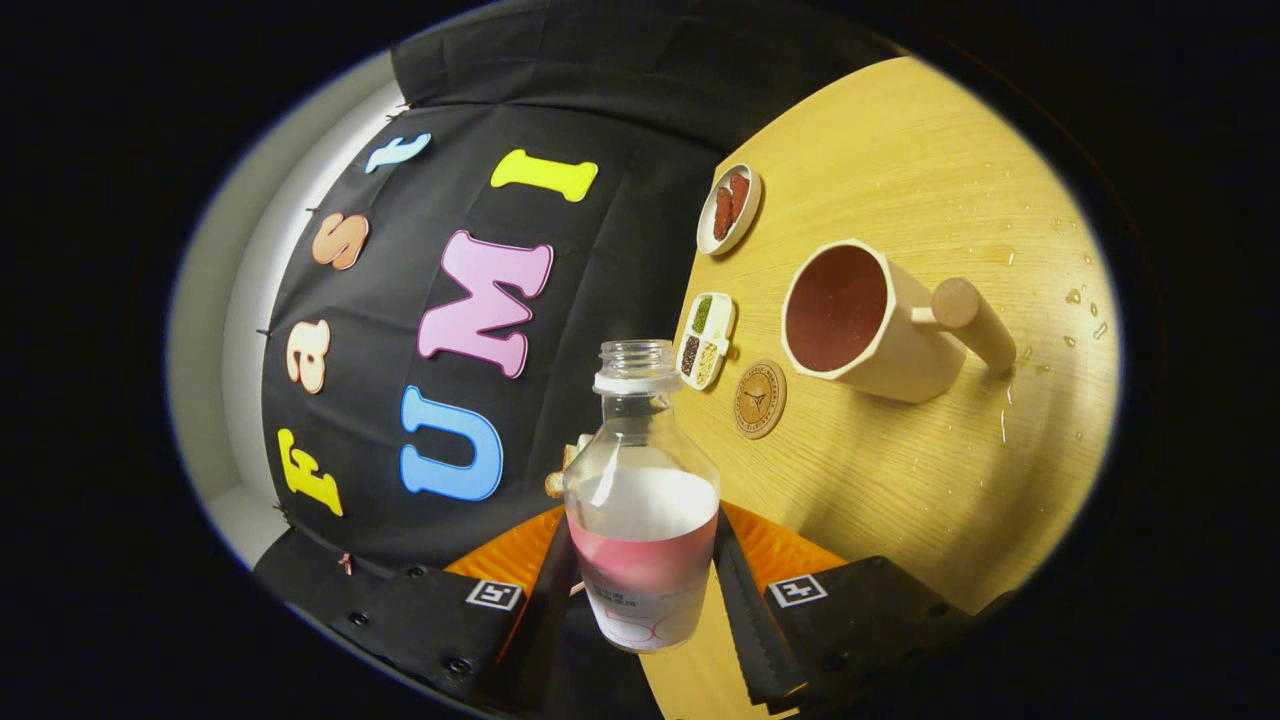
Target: Take the bottle from table, then pour the juice into the cup, finally place the bottle on the coaster
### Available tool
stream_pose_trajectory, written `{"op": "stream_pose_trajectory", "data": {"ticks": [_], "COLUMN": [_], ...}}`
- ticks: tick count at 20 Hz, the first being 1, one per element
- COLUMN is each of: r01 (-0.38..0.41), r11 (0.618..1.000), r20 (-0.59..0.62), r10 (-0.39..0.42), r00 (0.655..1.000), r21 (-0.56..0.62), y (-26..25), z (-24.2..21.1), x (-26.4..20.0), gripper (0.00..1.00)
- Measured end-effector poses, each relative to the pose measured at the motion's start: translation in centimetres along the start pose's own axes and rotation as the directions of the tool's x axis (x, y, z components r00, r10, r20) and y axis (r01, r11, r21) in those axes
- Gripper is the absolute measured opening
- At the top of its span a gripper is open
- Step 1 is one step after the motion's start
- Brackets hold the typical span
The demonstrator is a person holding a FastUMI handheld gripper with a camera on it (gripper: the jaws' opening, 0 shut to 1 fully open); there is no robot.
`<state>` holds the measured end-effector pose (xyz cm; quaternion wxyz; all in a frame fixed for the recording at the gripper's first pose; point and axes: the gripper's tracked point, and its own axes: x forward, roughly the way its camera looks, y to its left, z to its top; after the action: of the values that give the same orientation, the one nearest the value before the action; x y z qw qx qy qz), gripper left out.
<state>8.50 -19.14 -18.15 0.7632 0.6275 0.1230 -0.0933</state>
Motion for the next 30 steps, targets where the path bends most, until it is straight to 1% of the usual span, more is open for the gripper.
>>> {"op": "stream_pose_trajectory", "data": {"ticks": [4,13,19,23,27,30], "r01": [0.015,0.03,0.023,0.036,0.026,0.034], "r11": [1.0,0.991,0.973,0.966,0.949,0.941], "r20": [-0.017,-0.044,-0.028,-0.044,-0.028,-0.029], "r10": [-0.015,-0.025,-0.017,-0.026,-0.019,-0.025], "r00": [1.0,0.999,0.999,0.999,0.999,0.999], "r21": [0.024,0.129,0.229,0.258,0.313,0.337], "y": [-1.0,-2.0,-2.1,-2.7,-2.5,-2.7], "z": [0.0,0.3,0.9,0.3,0.9,1.1], "x": [0.4,1.1,1.2,1.5,1.3,1.5], "gripper": [0.74,0.74,0.74,0.74,0.74,0.74]}}
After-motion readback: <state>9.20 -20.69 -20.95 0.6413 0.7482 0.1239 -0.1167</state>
